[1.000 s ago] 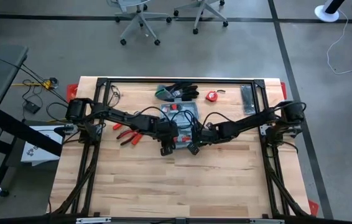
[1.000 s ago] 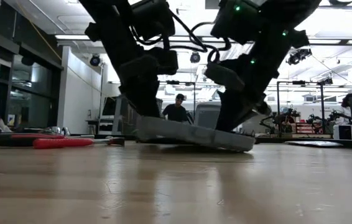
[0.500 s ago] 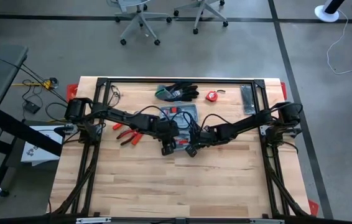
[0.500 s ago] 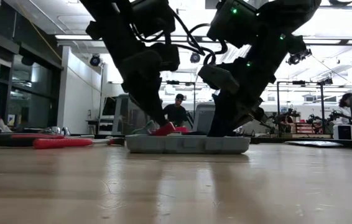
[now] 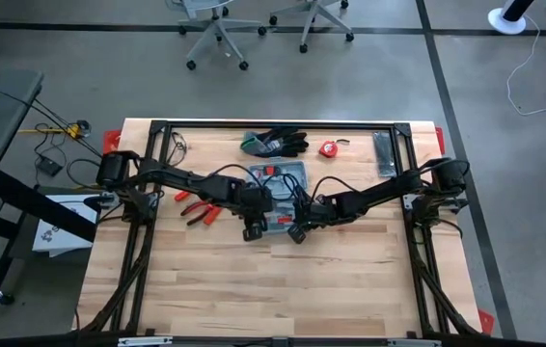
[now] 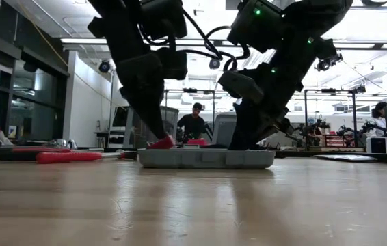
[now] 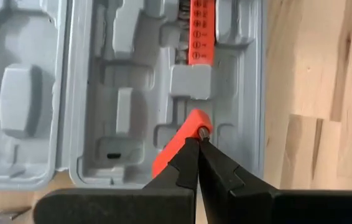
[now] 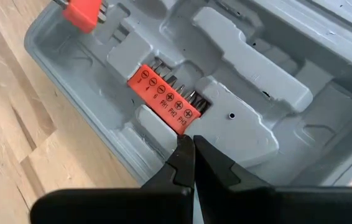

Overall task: Prefit tool cases
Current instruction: Remove the screwdriver bit set from the gray tool case

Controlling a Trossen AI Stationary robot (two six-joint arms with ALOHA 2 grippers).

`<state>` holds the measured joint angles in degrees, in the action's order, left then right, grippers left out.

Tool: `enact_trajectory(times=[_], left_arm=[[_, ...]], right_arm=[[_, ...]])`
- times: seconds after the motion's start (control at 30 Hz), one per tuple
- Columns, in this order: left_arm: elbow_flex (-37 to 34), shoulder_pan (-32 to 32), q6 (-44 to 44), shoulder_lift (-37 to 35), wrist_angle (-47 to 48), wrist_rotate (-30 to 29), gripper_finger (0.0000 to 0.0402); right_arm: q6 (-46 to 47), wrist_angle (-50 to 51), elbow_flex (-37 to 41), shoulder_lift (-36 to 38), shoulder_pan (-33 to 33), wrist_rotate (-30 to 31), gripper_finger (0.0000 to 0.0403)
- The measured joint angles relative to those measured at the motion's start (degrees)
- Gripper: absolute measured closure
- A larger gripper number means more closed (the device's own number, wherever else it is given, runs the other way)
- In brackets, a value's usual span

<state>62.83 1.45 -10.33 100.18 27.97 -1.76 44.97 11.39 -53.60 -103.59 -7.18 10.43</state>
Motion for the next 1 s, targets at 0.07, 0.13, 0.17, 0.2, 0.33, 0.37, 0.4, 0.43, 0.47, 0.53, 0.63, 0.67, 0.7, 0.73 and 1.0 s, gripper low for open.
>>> enact_trajectory(times=[0.07, 0.13, 0.17, 0.2, 0.33, 0.37, 0.4, 0.43, 0.47, 0.53, 0.63, 0.67, 0.7, 0.73, 1.0], left_arm=[[0.00, 0.01, 0.00, -0.16, 0.57, -0.03, 0.0401], [0.00, 0.01, -0.04, -0.92, 1.61, -0.22, 0.0401], [0.00, 0.01, -0.05, -1.45, 2.13, -0.28, 0.0401], [0.00, 0.01, -0.04, -2.18, 2.63, -0.33, 0.0401], [0.00, -0.01, -0.04, -5.31, 5.66, -1.35, 0.0401], [0.00, -0.04, -0.07, -6.04, 6.73, -1.39, 0.0401], [0.00, -0.04, -0.07, -6.56, 7.96, -1.37, 0.0401], [-0.10, -0.04, -0.04, -6.91, 9.06, -1.12, 0.0401], [-0.22, -0.04, -0.05, -7.20, 10.13, -0.44, 0.0401], [-0.83, -0.01, -0.07, -7.35, 12.35, 0.00, 0.0401], [-2.92, 0.31, -0.26, -7.34, 14.40, 0.06, 0.0401], [-4.07, 0.45, -0.52, -7.34, 14.29, 0.20, 0.0401], [-5.25, 0.50, -0.75, -7.34, 13.94, 0.65, 0.0401], [-6.53, 0.51, -1.19, -7.34, 13.76, 1.36, 0.0401], [-12.84, 0.44, -4.62, -7.19, 10.47, 8.80, 0.0395]], right_arm=[[0.00, 0.01, 0.02, -0.02, 0.00, 0.00, 0.0403], [0.00, 0.07, 0.02, -0.02, 0.01, 0.00, 0.0403], [0.00, 0.12, 0.02, -0.02, 0.00, 0.00, 0.0403], [0.00, 0.15, 0.02, -0.02, 0.00, 0.02, 0.0403], [-0.02, 0.64, 0.04, -0.02, 0.00, 0.02, 0.0403], [-0.16, 0.69, 0.04, -0.02, 0.02, 0.07, 0.0403], [-0.35, 0.69, 0.04, -0.02, 0.05, 0.09, 0.0403], [-0.46, 0.69, 0.04, -0.02, 0.05, 0.09, 0.0403], [-0.46, 0.69, 0.04, -0.02, 0.06, 0.16, 0.0403], [-0.46, 0.69, 0.06, -0.02, 0.04, 0.46, 0.0403], [-0.46, 0.69, 0.06, -0.04, 0.07, 0.51, 0.0403], [-0.46, 0.69, 0.06, -0.04, 0.07, 0.51, 0.0403], [-0.48, 0.69, 0.06, -0.04, 0.07, 0.53, 0.0403], [-0.46, 0.69, 0.06, -0.04, 0.07, 0.53, 0.0403], [-0.44, 0.69, 0.06, -0.04, 0.07, 0.55, 0.0403]])
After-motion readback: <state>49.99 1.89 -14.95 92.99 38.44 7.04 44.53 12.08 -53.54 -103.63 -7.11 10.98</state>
